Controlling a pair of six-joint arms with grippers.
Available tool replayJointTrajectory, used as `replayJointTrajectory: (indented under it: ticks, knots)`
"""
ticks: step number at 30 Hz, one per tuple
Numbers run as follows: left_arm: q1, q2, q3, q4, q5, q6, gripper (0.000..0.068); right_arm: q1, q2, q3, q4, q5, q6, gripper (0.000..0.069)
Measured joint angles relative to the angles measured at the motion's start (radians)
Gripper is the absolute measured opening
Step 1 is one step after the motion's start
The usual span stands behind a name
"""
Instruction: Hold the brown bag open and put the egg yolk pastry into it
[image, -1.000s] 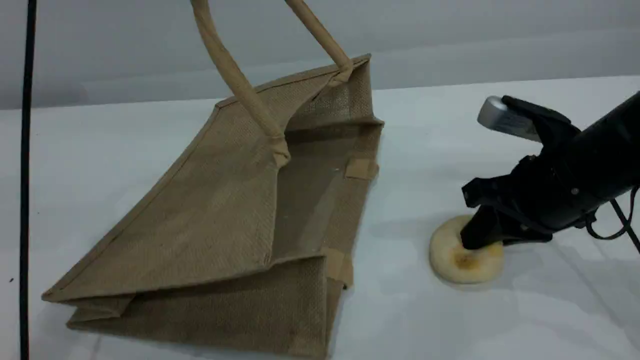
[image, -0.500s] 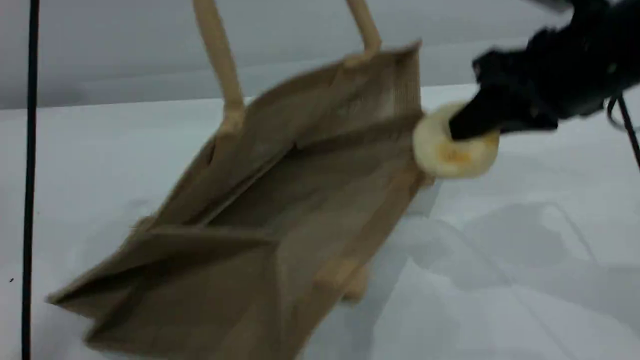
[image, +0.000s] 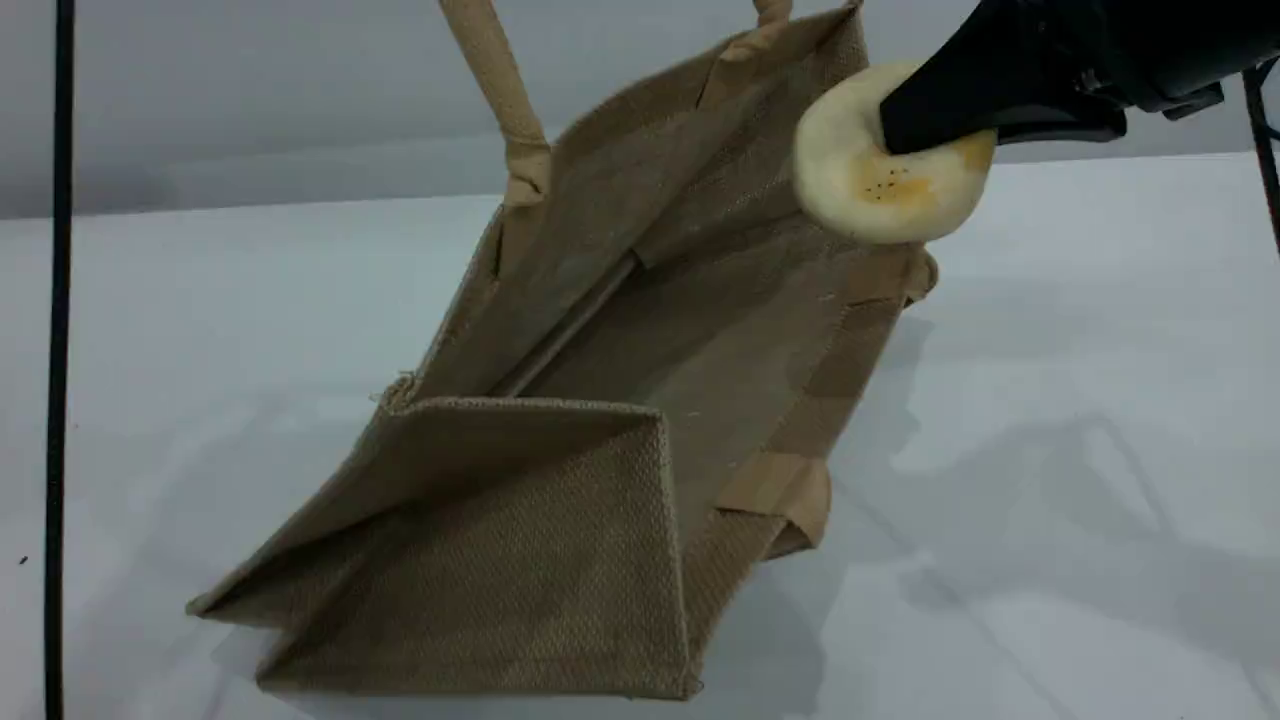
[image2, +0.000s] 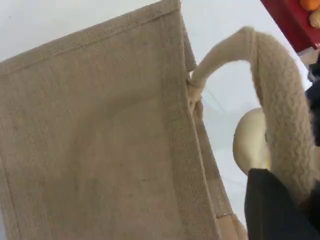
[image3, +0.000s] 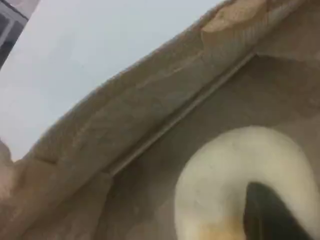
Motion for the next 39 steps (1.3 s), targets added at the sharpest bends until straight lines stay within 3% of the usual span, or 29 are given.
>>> replayJointTrajectory:
  ticks: [8, 23, 33, 39]
  knots:
    - [0.000, 0.000, 0.002, 0.032, 0.000, -0.008, 0.0083, 0.000, 0.000, 0.000, 0.001, 0.000, -0.004, 0.0039]
    - [0.000, 0.000, 0.103, -0.098, -0.003, -0.001, 0.0083, 0.000, 0.000, 0.000, 0.001, -0.013, -0.012, 0.0039]
    - [0.002, -0.135, 0.103, 0.005, 0.001, -0.002, 0.0083, 0.002, 0.000, 0.000, 0.014, 0.033, -0.012, 0.0038]
    - [0.002, -0.148, 0.103, 0.002, 0.004, 0.001, 0.0083, 0.099, 0.000, 0.000, 0.032, 0.028, -0.010, 0.0037]
